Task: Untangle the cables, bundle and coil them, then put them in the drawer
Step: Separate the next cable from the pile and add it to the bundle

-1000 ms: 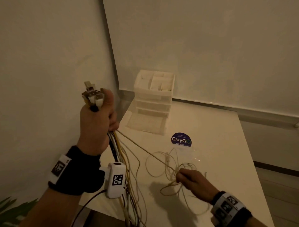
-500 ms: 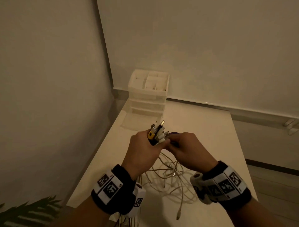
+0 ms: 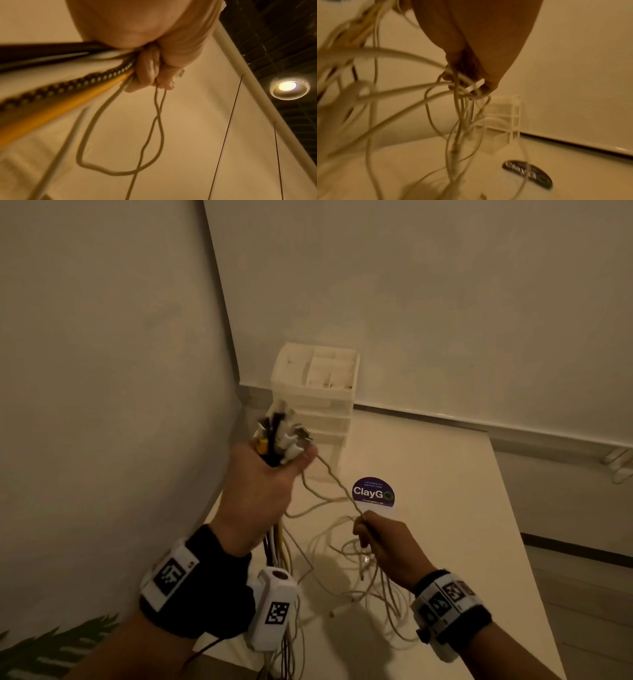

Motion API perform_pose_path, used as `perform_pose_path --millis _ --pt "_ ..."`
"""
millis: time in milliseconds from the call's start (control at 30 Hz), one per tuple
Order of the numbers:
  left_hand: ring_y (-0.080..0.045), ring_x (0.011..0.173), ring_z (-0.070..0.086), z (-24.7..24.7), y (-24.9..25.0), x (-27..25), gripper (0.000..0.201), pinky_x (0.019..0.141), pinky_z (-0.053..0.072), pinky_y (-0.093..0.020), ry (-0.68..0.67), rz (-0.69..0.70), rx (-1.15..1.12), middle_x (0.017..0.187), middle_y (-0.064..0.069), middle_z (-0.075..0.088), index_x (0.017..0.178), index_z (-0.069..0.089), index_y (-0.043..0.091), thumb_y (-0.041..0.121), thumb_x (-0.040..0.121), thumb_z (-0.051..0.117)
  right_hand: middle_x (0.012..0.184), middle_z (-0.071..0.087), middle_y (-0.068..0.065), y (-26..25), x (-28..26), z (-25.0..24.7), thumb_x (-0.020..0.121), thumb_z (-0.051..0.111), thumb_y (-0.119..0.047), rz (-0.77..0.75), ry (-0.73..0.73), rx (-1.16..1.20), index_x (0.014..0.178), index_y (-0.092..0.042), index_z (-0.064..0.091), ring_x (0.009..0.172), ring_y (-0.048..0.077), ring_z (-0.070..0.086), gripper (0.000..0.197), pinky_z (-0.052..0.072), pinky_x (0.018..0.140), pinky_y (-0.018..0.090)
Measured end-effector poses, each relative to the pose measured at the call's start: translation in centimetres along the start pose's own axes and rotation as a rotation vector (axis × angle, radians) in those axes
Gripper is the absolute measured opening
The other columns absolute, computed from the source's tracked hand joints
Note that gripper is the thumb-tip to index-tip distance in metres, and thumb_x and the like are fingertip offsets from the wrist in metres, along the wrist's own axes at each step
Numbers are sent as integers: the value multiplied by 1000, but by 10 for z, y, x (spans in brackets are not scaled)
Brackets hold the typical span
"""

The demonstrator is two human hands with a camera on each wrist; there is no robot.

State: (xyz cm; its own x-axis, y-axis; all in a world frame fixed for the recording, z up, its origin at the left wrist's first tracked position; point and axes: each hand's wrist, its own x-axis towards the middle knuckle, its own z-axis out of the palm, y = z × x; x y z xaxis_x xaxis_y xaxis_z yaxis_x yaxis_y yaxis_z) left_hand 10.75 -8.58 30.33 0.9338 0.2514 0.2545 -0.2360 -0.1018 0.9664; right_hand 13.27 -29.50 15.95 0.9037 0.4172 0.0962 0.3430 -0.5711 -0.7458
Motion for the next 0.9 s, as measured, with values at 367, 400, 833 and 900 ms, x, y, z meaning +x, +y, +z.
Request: perform_pose_path --millis 367,400,833,900 --pt "7 51 57 -35 -7 7 14 55 46 -9 276 100 200 64 19 62 80 66 23 13 80 76 76 70 -13 35 10 0 95 56 -16 208 104 -21 84 -21 68 67 5 62 17 45 61 9" --pt "8 53 58 -36 -9 7 15 58 47 -11 305 94 210 67 16 63 80 66 22 12 79 76 73 70 -13 33 12 -6 94 58 -16 216 146 -35 86 -20 70 67 3 62 15 43 62 6" --pt "5 58 56 30 -25 2 36 57 36 -6 -419 189 427 56 15 57 62 54 39 15 79 75 91 66 -14 -32 26 -34 91 53 -43 -156 127 -432 96 -33 72 78 11 35 22 27 68 32" --pt "6 55 53 35 -28 2 39 52 32 -7 -416 215 504 53 18 51 60 49 37 13 80 74 87 63 -15 -44 23 -40 90 39 -53 -190 183 -493 95 -35 70 76 11 36 36 25 67 31"
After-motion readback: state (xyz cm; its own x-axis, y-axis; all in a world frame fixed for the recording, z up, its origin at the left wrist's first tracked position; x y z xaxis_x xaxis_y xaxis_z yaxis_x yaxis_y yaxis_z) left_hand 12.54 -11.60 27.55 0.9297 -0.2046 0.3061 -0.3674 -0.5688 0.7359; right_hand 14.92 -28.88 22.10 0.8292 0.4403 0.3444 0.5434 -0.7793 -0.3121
